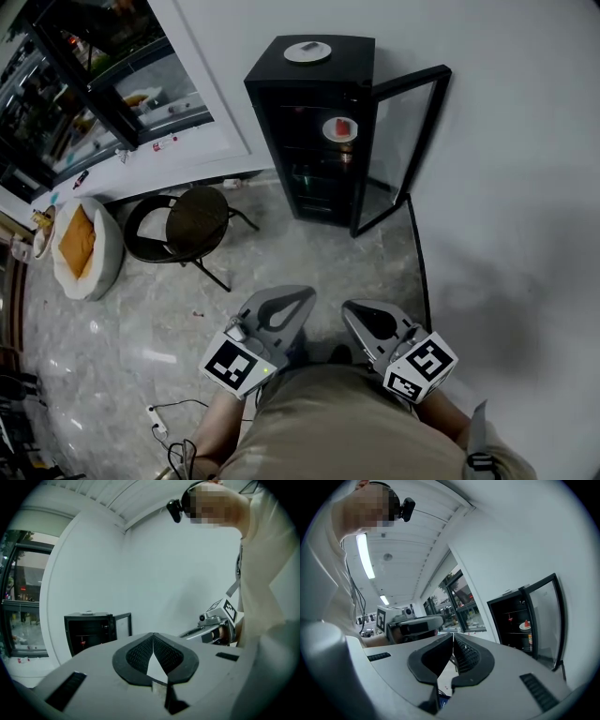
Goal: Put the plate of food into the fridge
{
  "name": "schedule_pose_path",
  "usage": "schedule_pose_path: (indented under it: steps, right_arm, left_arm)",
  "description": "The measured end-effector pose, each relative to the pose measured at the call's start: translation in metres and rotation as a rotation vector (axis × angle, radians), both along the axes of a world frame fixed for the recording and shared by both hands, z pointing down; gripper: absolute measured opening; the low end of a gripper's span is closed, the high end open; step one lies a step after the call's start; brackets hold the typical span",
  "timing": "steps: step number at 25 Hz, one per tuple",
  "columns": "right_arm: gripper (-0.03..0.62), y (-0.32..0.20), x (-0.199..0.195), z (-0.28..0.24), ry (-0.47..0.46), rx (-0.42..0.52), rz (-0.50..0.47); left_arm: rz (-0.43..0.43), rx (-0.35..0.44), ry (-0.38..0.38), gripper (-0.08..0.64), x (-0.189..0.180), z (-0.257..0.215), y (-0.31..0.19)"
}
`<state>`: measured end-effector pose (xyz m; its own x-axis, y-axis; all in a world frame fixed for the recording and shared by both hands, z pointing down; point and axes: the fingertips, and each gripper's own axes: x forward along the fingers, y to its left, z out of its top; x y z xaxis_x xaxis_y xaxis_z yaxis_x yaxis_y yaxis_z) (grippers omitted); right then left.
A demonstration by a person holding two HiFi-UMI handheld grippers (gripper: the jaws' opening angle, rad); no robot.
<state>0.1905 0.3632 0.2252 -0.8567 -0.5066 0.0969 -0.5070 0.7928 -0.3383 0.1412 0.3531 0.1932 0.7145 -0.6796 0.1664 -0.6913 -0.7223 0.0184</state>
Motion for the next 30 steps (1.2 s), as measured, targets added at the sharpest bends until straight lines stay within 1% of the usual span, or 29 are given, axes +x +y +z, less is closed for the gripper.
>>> schedule_pose_path:
  steps: [5,11,19,22,25,30]
  right_arm:
    - [0.023,-0.008,-0.003,0.004,0.032,0.010,0.005]
    - [0.023,-0.026,-0.013,0.009,0.066,-0.011,0.045]
    - [0.023,-0.059,-0.054,0.008,0.125,-0.008,0.070]
    - [0.023,-0.073,-0.068,0.010,0.154,-0.018,0.089]
    - [0.023,-0.084,-0.081,0.010,0.176,-0.021,0.110]
    - [0.023,-0.099,-0.103,0.010,0.214,-0.027,0.145]
  left_arm:
    - [0.008,0.007,0.010,0.011,-0.004,0.006,-0.011]
    - [0.019,-0.005,0.059,0.011,-0.022,0.011,-0.034]
    - [0.040,0.004,0.106,0.011,-0.066,0.010,-0.073]
    - [0.044,-0.007,0.138,0.011,-0.083,0.010,-0.088]
    - [0.064,0.004,0.148,0.011,-0.097,0.012,-0.101]
    - [0.098,-0.003,0.155,0.011,-0.122,0.017,-0.118]
